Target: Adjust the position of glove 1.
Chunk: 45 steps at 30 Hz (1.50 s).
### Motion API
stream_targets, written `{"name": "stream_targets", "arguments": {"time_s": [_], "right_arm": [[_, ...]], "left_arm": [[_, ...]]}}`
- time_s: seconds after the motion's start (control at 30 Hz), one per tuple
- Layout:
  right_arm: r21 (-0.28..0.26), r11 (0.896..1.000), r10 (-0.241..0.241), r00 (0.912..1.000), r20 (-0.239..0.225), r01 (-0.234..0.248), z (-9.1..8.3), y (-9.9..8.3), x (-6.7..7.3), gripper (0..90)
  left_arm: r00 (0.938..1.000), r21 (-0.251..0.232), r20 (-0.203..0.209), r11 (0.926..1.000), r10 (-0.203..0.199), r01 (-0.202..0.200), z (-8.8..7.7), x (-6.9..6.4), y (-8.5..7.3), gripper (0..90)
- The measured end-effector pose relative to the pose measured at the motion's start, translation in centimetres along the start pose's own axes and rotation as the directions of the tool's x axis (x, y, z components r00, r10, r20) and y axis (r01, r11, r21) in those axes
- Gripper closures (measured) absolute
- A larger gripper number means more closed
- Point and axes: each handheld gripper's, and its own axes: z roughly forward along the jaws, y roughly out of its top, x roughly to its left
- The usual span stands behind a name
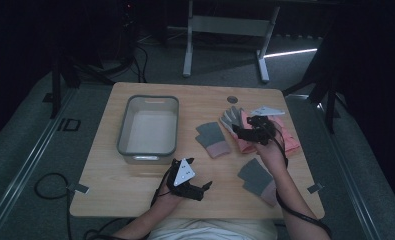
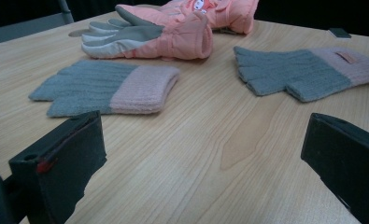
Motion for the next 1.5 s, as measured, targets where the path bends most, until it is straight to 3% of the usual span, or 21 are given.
{"name": "stream_targets", "arguments": {"time_s": [0.27,0.33,0.4,0.53,0.67,0.9,1.03,1.33,1.5], "right_arm": [[0.043,0.998,-0.037,0.9982,-0.047,0.039,3.6,-0.1,1.9,38.6],[0.072,0.996,-0.049,0.9967,-0.064,0.054,5.2,-0.4,2.4,40.9],[0.087,0.994,-0.053,0.9962,-0.07,0.059,6.0,-0.6,2.6,41.4],[0.127,0.989,-0.066,0.9942,-0.085,0.076,7.6,-1.0,2.9,51.3],[0.15,0.985,-0.074,0.9927,-0.095,0.088,8.9,-1.4,2.9,53.5],[0.186,0.978,-0.079,0.9927,-0.092,0.095,10.3,-1.7,2.7,58.1],[0.215,0.971,-0.076,0.9897,-0.121,0.101,11.7,-2.1,2.6,61.2],[0.255,0.958,-0.112,0.9904,-0.081,0.129,13.9,-2.9,2.5,59.4],[0.286,0.951,-0.094,0.9908,-0.098,0.118,14.1,-2.5,2.4,66.0]], "left_arm": [[1.0,-0.001,0.003,1.0,-0.005,0.005,0.0,0.0,0.0,0.0],[1.0,0.002,0.002,1.0,0.0,0.0,0.0,0.0,0.0,0.0],[1.0,0.002,0.001,1.0,0.003,-0.003,0.0,0.0,0.0,0.0],[1.0,0.0,0.005,1.0,0.002,-0.002,0.0,0.0,0.0,0.0],[1.0,0.0,0.004,1.0,0.006,-0.006,0.0,-0.1,0.0,0.0],[0.9999,0.003,0.003,0.9999,0.011,-0.011,0.0,-0.1,0.0,0.0],[0.9999,0.003,0.003,0.9999,0.015,-0.015,0.0,-0.2,0.0,0.0],[0.9998,0.004,0.006,0.9999,0.017,-0.017,0.0,-0.2,0.0,0.0],[0.9998,0.004,0.005,0.9998,0.019,-0.019,0.0,-0.2,0.0,0.0]]}}
